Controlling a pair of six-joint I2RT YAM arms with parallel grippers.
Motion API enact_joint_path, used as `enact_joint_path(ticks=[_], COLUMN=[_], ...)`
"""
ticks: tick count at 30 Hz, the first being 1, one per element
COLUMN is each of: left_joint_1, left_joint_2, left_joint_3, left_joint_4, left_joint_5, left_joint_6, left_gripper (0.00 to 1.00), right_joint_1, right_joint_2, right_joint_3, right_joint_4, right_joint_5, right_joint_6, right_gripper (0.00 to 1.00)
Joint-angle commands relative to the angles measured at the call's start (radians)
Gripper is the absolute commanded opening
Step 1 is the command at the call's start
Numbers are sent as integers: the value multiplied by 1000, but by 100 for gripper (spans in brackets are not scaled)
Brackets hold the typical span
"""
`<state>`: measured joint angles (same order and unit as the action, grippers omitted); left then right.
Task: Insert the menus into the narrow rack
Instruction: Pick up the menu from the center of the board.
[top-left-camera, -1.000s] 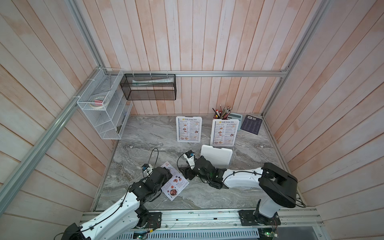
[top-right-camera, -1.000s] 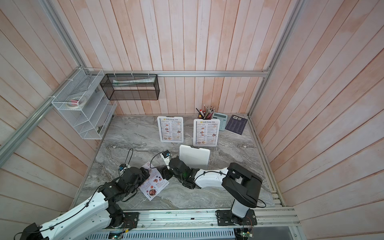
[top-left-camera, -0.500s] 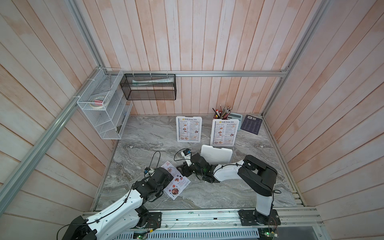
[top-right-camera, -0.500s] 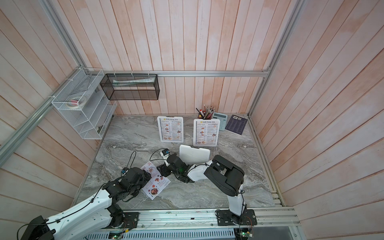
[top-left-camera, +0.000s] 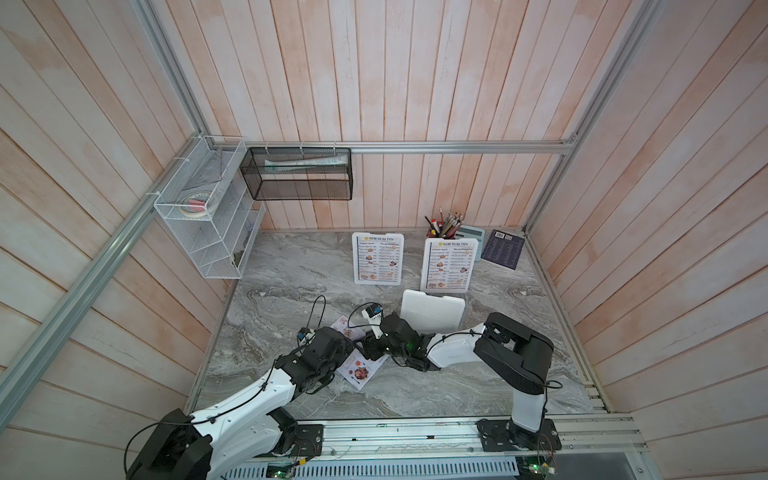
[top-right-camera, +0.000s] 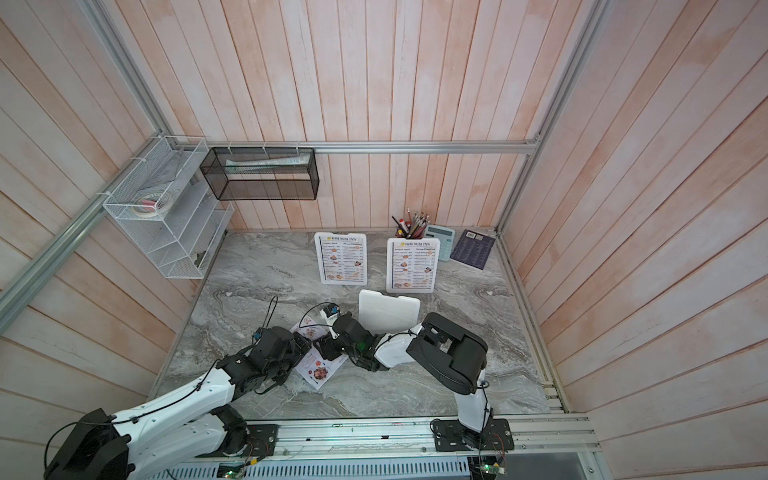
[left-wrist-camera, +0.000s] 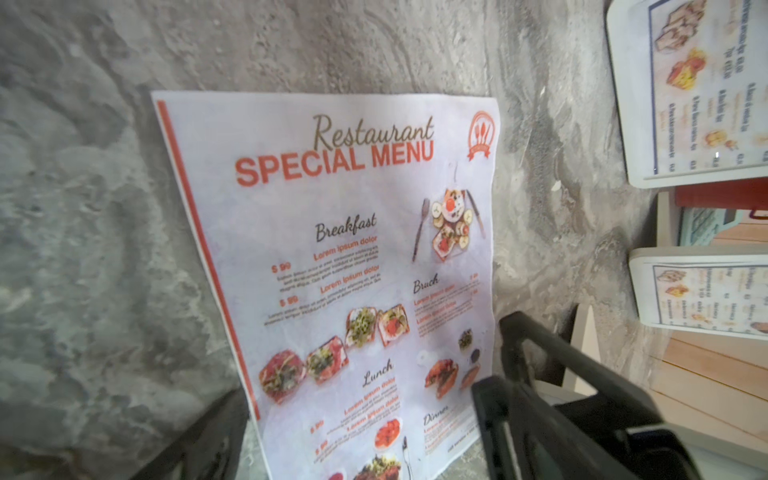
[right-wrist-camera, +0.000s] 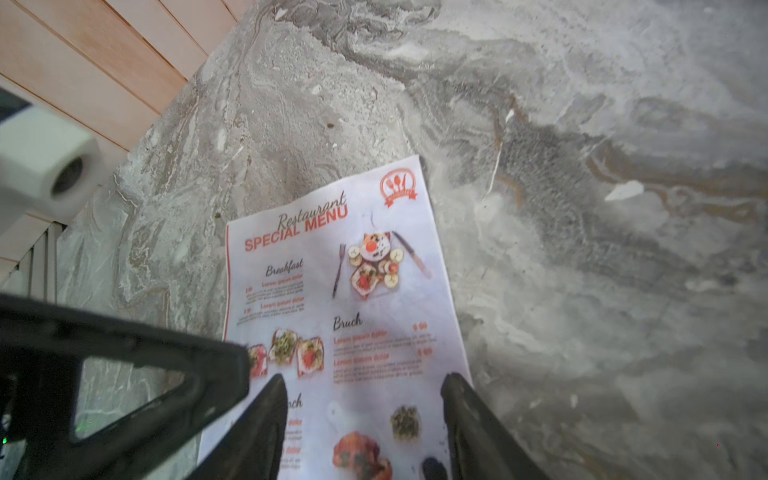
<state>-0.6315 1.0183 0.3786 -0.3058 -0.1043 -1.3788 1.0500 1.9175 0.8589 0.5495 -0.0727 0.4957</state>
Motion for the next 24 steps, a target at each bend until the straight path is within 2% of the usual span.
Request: enact_joint_path(ticks=[1,8,14,24], left_joint_1=[24,105,131,131], left_joint_2=[58,139,185,30], left_joint_3=[-55,-55,-20,-38], left_joint_4=[-39,30,-19,-136], left_joint_5=[24,37,92,95], left_joint_6=[25,103,122,124], left_gripper=[100,100,100,100], right_joint_1=[8,9,13,-46], right_joint_2=[24,49,23,-44], right_joint_3=[-23,-24,-10,3], right_joint_4=[20,34,21,6], right_joint_5=[10,-6,21,62], right_joint_6=[27,41,31,10], right_gripper=[61,61,61,61])
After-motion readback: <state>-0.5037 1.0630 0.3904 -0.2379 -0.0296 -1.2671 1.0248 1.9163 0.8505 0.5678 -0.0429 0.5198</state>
